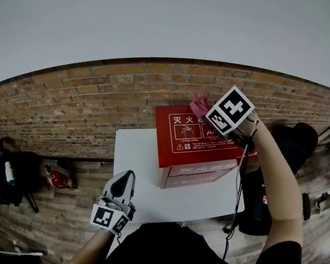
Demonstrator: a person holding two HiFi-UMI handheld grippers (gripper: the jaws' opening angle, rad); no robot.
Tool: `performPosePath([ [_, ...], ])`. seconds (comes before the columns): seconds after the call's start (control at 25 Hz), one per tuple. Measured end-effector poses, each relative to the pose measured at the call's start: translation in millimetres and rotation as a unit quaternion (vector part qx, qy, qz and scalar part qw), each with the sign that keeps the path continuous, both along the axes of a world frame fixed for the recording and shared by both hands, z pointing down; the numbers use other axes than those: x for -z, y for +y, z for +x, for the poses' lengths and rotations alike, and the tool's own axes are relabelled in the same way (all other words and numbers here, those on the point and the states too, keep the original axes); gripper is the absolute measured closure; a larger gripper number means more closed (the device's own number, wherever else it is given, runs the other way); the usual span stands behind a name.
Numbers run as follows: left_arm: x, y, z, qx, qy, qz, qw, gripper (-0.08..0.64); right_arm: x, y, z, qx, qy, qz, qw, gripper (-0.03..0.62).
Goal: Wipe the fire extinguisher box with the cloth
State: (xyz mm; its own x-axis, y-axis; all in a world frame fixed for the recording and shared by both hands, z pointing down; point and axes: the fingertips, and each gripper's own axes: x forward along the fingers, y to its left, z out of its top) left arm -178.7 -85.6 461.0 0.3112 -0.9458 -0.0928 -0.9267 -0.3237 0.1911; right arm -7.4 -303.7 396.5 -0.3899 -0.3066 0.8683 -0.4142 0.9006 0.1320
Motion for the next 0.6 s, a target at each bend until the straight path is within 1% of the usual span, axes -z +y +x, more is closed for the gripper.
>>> performPosePath([
  [0.6, -1.1, 6.6, -14.3, 0.015, 0.0, -0.003, 0.9999, 0.522, 0.9, 12.4, -39.9, 0.034, -0.013, -0.009, 0.999, 0.518],
])
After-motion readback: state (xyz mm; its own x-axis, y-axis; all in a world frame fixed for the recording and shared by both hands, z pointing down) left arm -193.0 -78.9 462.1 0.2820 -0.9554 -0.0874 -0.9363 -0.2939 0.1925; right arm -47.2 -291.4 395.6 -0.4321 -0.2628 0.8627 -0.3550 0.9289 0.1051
